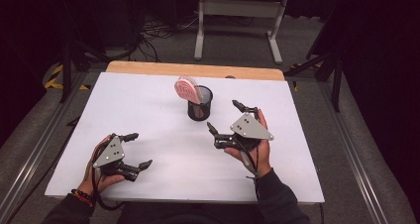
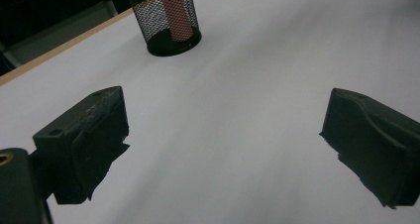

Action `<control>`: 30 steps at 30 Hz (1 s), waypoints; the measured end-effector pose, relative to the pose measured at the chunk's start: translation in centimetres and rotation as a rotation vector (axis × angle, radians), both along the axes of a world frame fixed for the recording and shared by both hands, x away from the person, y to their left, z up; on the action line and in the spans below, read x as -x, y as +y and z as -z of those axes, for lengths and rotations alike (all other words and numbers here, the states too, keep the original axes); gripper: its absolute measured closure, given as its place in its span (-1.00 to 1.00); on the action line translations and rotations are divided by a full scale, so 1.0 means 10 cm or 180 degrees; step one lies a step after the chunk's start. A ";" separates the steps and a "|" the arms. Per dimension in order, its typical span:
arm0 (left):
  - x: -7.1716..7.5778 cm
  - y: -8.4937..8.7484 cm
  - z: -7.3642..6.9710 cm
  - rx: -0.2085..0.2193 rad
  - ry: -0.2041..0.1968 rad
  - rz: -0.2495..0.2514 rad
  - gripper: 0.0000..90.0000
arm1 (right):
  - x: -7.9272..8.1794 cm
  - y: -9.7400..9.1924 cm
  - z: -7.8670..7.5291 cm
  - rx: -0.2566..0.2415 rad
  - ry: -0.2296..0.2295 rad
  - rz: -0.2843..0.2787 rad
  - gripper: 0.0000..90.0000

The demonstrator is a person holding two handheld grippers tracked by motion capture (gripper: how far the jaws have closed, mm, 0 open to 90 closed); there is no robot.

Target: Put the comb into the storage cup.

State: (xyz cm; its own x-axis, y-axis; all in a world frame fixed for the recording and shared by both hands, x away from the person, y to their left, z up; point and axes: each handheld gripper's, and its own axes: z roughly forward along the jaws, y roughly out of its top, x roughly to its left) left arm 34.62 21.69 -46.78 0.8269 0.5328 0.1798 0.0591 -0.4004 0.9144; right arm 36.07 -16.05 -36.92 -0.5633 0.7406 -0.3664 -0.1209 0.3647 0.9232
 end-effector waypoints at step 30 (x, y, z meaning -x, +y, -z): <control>0.00 -0.01 0.01 -0.0004 0.0012 0.0007 -0.89 | 0.22 -0.22 0.21 0.0214 0.0025 0.0015 -0.85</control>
State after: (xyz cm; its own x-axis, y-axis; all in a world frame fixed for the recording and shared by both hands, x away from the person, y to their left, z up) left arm 34.64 21.62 -46.84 0.8287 0.5308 0.1773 0.0618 -0.4017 0.9137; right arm 33.84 -18.22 -39.00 -0.5630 0.7171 -0.4109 -0.1119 0.4265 0.8976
